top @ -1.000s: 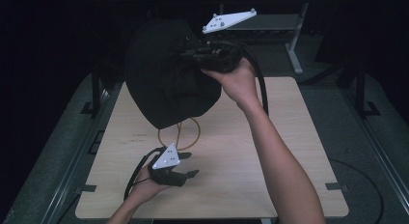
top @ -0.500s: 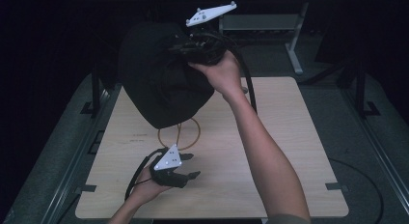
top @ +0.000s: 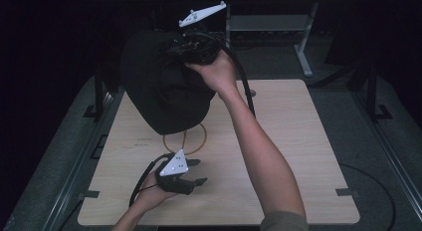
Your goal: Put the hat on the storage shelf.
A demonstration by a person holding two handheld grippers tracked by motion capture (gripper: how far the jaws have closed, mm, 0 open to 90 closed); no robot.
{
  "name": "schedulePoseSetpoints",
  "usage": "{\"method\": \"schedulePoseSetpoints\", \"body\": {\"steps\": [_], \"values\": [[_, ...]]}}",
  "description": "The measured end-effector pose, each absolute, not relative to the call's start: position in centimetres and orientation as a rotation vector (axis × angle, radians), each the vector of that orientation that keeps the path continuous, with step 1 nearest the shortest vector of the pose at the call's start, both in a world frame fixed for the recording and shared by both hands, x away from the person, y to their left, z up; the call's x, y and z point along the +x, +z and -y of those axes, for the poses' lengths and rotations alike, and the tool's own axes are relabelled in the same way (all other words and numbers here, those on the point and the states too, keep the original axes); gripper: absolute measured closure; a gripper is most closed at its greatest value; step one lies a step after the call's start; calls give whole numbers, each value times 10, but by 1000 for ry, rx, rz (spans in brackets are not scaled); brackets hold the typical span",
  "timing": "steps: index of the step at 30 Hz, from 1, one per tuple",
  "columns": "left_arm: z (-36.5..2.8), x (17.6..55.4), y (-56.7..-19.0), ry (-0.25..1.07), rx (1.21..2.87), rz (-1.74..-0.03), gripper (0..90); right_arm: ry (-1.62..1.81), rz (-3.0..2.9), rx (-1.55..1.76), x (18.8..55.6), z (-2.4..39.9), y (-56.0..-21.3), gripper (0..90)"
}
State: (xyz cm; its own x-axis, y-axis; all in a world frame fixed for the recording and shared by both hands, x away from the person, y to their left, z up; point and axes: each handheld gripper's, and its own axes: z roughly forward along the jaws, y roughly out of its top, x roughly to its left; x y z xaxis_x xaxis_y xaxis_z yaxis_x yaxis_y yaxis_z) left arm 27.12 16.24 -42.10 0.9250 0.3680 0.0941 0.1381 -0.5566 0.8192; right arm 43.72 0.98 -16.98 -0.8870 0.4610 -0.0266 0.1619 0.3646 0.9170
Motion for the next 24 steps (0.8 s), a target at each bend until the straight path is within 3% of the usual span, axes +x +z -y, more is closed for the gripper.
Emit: {"method": "schedulePoseSetpoints", "body": {"steps": [14, 15, 16, 17, 24], "values": [[-156, 267, -422, 310, 2169, -307, 377, 1442, -2414, 594, 461, -46, -186, 854], [-154, 266, -422, 301, 2172, -307, 377, 1430, -2420, 600, 463, -49, -187, 838], [-154, 266, -423, 300, 2174, -299, 377, 1454, -2399, 612, 467, -54, -190, 726], [-153, 265, -424, 296, 2179, -299, 377, 1442, -2398, 634, 470, -56, -191, 675], [-153, 264, -425, 280, 2181, -299, 375, 1417, -2438, 640, 471, -46, -201, 599]]}}
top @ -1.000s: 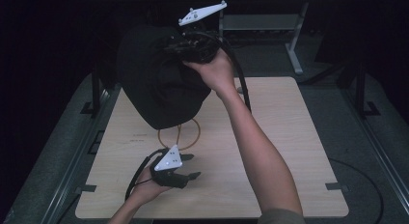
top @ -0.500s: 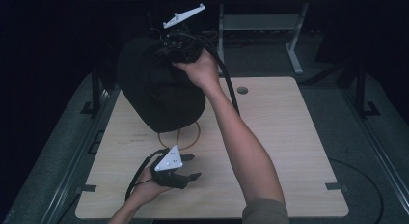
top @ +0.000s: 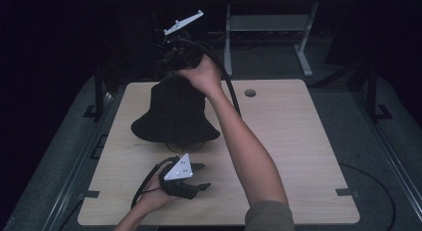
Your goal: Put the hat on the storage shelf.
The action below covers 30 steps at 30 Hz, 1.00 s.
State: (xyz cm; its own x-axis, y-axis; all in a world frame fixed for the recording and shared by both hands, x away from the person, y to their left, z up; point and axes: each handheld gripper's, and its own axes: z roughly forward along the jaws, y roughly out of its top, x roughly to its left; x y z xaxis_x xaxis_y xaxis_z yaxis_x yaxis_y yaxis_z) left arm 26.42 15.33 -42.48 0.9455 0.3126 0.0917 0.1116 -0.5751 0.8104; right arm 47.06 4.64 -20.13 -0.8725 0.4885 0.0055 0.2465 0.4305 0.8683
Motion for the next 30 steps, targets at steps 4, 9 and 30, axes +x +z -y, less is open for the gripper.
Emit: {"method": "schedulePoseSetpoints", "body": {"steps": [4, 9, 30], "values": [[-153, 263, -426, 283, 2183, -297, 374, 1451, -2424, 658, 464, -22, -204, 575], [-155, 264, -423, 286, 2170, -302, 374, 1491, -2396, 675, 457, 1, -206, 540], [-157, 266, -426, 274, 2159, -341, 361, 1562, -2404, 735, 431, 58, -235, 363]]}}
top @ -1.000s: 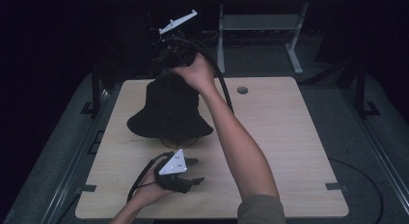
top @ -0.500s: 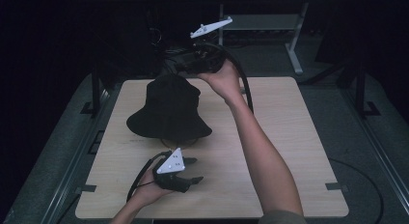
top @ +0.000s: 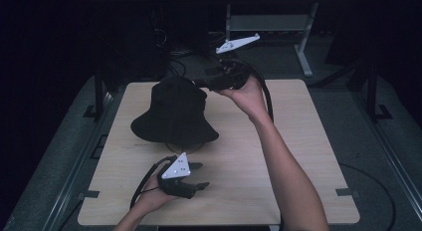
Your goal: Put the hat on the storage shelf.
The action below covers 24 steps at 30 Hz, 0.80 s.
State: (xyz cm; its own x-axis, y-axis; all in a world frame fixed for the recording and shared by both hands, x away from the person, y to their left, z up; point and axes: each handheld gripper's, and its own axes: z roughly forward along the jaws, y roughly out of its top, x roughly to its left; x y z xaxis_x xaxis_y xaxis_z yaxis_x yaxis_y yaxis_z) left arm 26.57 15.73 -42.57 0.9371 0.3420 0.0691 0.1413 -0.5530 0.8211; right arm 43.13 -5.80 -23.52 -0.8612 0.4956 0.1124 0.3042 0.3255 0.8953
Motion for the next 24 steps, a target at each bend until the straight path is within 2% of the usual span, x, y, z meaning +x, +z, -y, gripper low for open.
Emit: {"method": "schedulePoseSetpoints", "body": {"steps": [24], "values": [[-160, 271, -429, 282, 2160, -383, 320, 1521, -2400, 866, 418, 104, -256, 281]]}}
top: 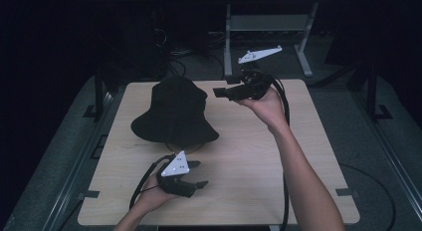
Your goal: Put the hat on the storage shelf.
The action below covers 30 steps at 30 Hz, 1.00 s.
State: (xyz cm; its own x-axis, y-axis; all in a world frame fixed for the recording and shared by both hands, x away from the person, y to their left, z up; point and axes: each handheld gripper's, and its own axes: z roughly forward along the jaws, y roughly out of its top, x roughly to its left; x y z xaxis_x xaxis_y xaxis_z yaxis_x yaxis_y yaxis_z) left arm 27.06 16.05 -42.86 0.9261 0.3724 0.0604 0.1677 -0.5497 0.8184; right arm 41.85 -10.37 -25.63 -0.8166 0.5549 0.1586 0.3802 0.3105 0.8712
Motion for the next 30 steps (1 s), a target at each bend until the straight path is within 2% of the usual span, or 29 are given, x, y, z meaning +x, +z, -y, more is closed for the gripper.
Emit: {"method": "schedulePoseSetpoints", "body": {"steps": [30], "values": [[-159, 269, -431, 286, 2164, -390, 302, 1507, -2353, 962, 390, 152, -279, 206]]}}
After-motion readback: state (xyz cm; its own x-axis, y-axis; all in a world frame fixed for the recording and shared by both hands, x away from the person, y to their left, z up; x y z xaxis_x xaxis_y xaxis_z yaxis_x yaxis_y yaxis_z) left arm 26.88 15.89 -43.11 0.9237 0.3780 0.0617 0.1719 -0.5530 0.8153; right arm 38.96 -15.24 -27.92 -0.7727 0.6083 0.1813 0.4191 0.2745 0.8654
